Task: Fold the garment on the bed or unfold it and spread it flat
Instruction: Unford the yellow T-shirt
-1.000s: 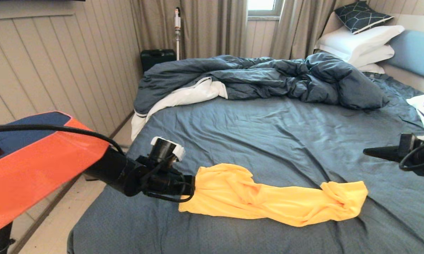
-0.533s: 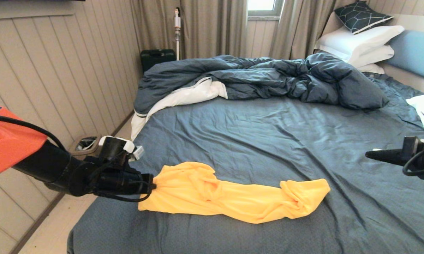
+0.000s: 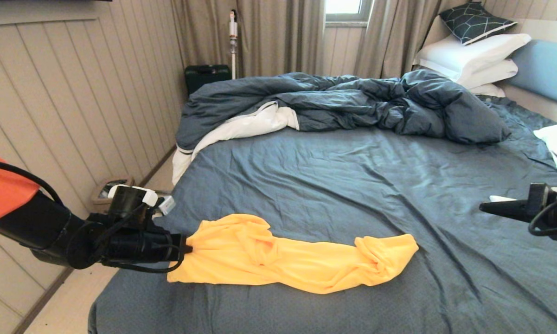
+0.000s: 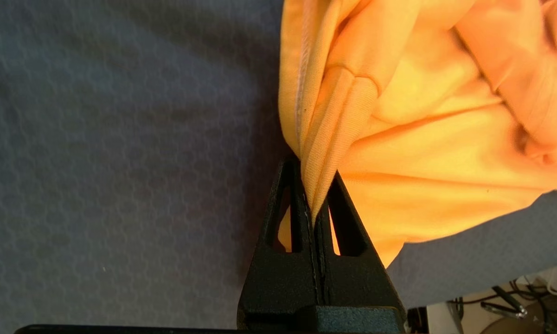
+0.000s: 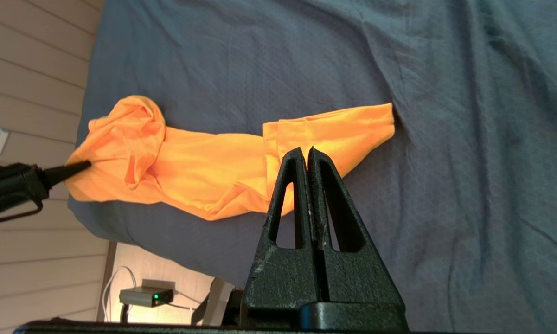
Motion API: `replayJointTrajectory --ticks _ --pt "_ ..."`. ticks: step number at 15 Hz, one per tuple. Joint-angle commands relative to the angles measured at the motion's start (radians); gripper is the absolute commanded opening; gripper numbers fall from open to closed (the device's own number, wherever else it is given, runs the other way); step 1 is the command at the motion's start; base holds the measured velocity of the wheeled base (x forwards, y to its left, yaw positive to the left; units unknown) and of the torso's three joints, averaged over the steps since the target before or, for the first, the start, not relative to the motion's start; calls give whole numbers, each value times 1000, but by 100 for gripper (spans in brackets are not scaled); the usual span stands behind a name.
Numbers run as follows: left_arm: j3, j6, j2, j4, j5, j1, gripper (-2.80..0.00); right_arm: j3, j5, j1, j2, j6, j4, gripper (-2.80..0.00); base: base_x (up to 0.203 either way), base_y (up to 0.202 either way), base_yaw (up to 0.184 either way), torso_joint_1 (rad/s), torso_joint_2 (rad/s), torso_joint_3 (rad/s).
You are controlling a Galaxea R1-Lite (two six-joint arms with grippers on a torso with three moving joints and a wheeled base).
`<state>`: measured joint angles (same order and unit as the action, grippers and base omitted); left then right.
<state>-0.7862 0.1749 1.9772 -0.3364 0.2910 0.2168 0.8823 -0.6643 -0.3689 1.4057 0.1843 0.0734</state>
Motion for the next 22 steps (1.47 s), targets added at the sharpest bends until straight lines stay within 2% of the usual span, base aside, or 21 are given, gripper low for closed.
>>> replayJointTrajectory --ticks 1,2,4,7,10,12,15,17,20,22 --pt "16 3 6 -17 0 -1 -280 0 -5 1 -1 1 0 -280 0 0 0 0 0 0" --pt "25 5 13 -40 -1 -1 0 -2 -5 2 -1 1 0 -280 0 0 0 0 0 0" --pt "66 -4 0 -89 -3 -1 0 -9 -6 8 -1 -2 0 -280 0 0 0 0 0 0" --pt "148 -11 -70 -216 -14 -22 0 -15 -2 61 -1 -5 1 -280 0 0 0 0 0 0" --pt "172 13 -189 -242 -32 -43 0 -14 1 165 3 -10 4 -280 0 0 0 0 0 0" --pt "126 58 -210 -196 -32 -33 0 5 9 274 15 -5 6 -280 0 0 0 0 0 0" --pt "41 73 -76 -126 -34 106 0 71 123 467 95 15 6 -280 0 0 0 0 0 0" --pt "-31 73 16 -102 -62 175 0 130 204 599 198 23 7 -280 0 0 0 0 0 0" --pt "-110 67 125 -90 -136 237 0 281 343 795 370 34 33 -280 0 0 0 0 0 0" --pt "-151 66 156 -86 -143 242 0 386 425 904 483 39 47 -280 0 0 0 0 0 0"
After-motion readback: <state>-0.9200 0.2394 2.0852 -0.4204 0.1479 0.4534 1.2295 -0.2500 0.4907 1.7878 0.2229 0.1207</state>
